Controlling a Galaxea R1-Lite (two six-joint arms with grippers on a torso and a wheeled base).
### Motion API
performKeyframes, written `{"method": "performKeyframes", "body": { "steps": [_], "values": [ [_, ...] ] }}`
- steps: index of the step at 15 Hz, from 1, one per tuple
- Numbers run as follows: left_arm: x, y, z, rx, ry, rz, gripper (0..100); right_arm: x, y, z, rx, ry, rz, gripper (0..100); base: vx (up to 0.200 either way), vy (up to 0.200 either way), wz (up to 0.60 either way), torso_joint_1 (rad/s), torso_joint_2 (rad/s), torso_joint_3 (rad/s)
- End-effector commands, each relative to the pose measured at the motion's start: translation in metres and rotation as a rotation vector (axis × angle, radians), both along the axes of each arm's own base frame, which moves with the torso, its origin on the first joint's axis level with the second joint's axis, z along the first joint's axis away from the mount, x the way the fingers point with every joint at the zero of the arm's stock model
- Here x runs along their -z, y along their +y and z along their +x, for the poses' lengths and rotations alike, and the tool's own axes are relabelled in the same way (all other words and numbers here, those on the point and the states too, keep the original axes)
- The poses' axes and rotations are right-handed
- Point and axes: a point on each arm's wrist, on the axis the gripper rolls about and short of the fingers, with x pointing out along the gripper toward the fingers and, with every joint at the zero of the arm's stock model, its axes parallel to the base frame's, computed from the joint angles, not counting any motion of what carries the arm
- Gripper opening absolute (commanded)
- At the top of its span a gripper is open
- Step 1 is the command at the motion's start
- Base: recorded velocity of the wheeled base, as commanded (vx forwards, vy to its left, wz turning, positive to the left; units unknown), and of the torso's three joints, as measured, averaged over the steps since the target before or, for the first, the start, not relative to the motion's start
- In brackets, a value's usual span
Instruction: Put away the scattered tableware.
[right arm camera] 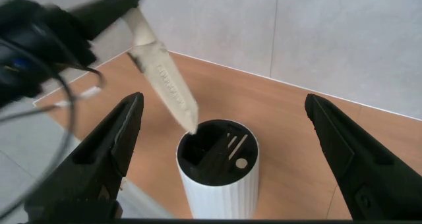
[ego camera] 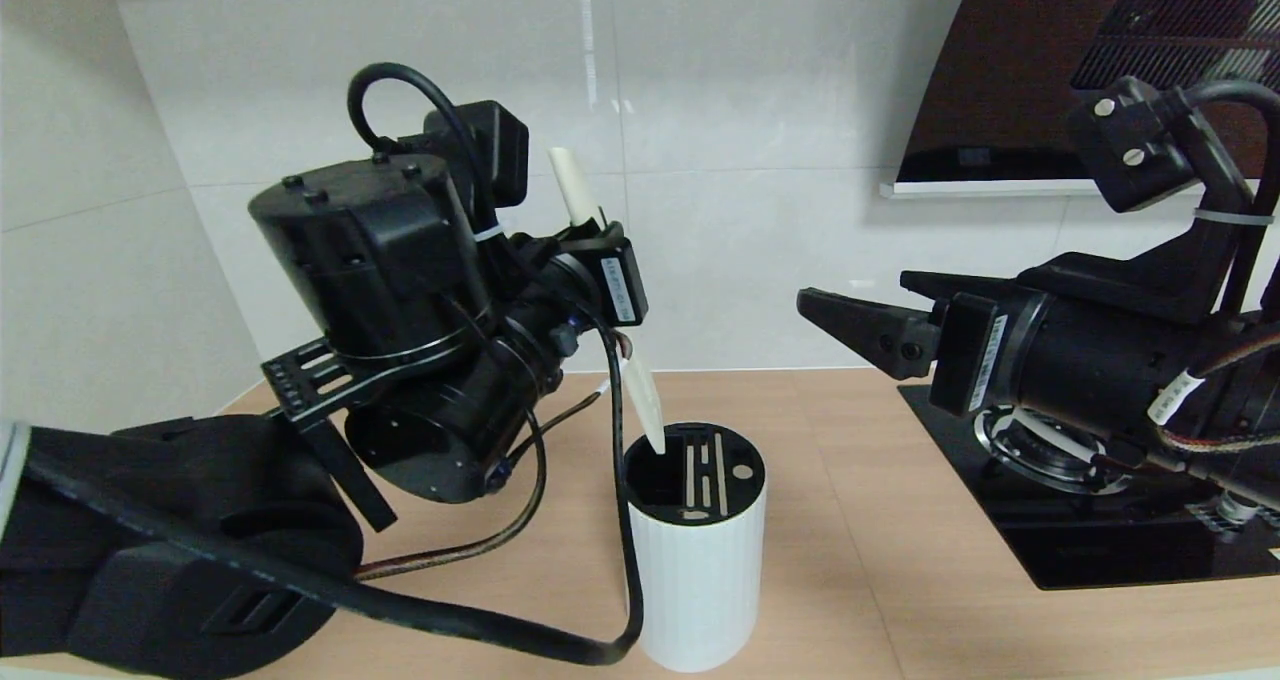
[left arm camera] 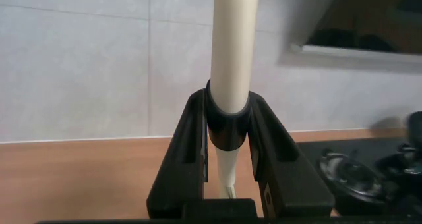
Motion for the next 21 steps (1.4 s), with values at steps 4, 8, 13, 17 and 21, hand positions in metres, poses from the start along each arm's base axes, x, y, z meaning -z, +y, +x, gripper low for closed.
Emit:
{"method": "performKeyframes", "body": {
  "steps": [4,8,13,17,21],
  "values": [
    [0.019,-0.008,-0.001,0.012,0.042,0.057,0,0.002,0.001,0.001,-0.002,0.005,-0.005,100,0.000,0.000,0.00,0.000,0.00,0.000],
    [0.029,-0.014,0.003,0.013,0.063,0.072,0,0.002,0.001,0.001,0.000,0.005,-0.005,100,0.000,0.000,0.00,0.000,0.00,0.000],
    [0.046,-0.024,0.009,0.010,0.099,0.090,0,0.002,0.001,0.001,-0.002,0.006,-0.006,100,0.000,0.000,0.00,0.000,0.00,0.000],
    [0.058,-0.030,0.010,0.010,0.129,0.101,0,0.004,0.002,0.001,-0.002,0.011,-0.012,100,0.000,0.000,0.00,0.000,0.00,0.000],
    [0.080,-0.036,0.015,0.008,0.179,0.131,0,0.005,0.002,0.001,-0.002,0.013,-0.013,100,0.000,0.000,0.00,0.000,0.00,0.000]
  ]
}}
